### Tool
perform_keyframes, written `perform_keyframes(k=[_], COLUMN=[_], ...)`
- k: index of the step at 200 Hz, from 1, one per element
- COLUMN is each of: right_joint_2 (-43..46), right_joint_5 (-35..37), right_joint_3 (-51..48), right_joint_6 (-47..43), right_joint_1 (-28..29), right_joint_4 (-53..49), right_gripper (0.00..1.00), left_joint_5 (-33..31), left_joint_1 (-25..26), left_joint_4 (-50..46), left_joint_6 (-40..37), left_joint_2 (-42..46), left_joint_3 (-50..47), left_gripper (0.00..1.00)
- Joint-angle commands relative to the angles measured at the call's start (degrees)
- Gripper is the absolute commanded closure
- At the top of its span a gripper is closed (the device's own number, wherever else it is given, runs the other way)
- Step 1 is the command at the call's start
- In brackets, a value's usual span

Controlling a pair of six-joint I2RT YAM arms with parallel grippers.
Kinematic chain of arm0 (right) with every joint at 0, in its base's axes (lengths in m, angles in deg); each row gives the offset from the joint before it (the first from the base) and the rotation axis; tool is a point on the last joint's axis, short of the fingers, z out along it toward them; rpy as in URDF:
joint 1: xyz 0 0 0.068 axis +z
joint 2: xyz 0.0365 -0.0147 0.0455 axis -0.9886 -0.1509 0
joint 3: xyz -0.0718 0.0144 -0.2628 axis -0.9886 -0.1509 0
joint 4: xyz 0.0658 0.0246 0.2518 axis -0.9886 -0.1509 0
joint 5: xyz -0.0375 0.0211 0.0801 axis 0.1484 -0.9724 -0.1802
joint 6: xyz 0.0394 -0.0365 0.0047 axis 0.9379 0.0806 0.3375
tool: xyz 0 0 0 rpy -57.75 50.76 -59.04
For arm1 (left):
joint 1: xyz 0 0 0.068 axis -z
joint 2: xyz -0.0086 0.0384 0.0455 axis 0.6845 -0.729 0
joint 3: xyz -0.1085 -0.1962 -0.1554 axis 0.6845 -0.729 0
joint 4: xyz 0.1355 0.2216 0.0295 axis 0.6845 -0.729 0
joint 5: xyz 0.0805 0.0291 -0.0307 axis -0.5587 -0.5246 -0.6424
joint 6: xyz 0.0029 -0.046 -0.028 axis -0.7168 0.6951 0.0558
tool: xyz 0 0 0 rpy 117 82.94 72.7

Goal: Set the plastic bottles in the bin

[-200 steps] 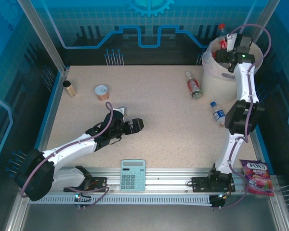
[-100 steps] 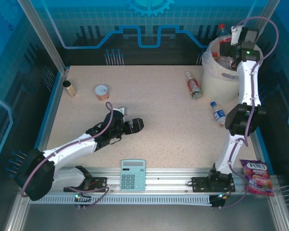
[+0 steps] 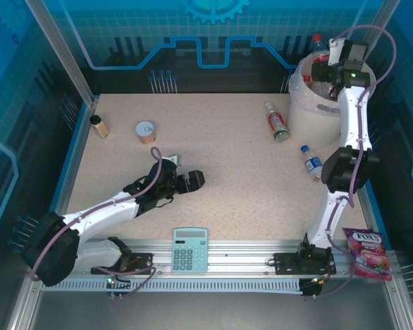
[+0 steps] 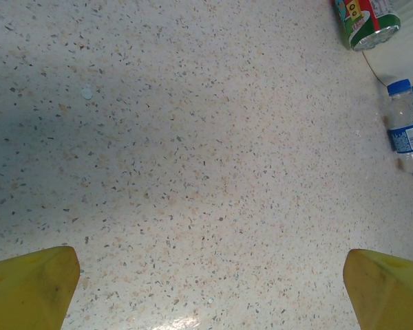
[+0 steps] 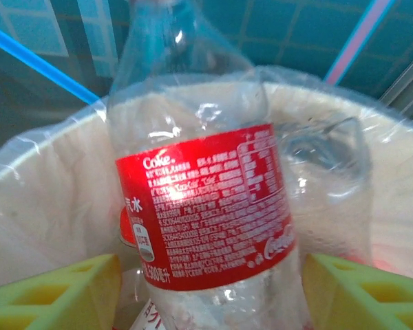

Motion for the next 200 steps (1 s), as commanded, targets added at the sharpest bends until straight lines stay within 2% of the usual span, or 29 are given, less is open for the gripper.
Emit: perform_keyframes(k=[1, 63, 123, 162, 200], right_joint_2=[-1.78, 1.37, 8.48, 10.54, 11.16], right_joint_5=[-1.24, -0.17, 2.43, 5.78, 5.24], right_joint_3=[1.68, -0.55, -2.86, -4.33, -7.25], right_joint_6=[0.04, -1.51, -5.68, -8.56, -8.99], right_joint_1=[-0.2, 0.17, 0.48, -0.07, -1.25], right_joint_4=[-0.49, 0.59, 0.47, -1.12, -1.92], right_gripper=[0.33, 0.5, 0.52, 0.52, 0.52], left_joint_5=[-0.94, -1.32, -0.74, -0.13, -0.38], left_joint_1=[-0.33, -0.33, -0.32, -0.4, -0.42], left_joint_4=[-0.09, -0.51, 0.56, 0.81, 0.53], left_joint_6=[0.31, 0.23, 0.25, -0.01, -0.23], left_joint_2=[1.08, 1.04, -0.56, -1.54, -1.63], left_joint_3=[-0.86, -1.02, -0.47, 0.38, 0.52], left_gripper=[0.01, 0.01, 0.01, 0.01, 0.01])
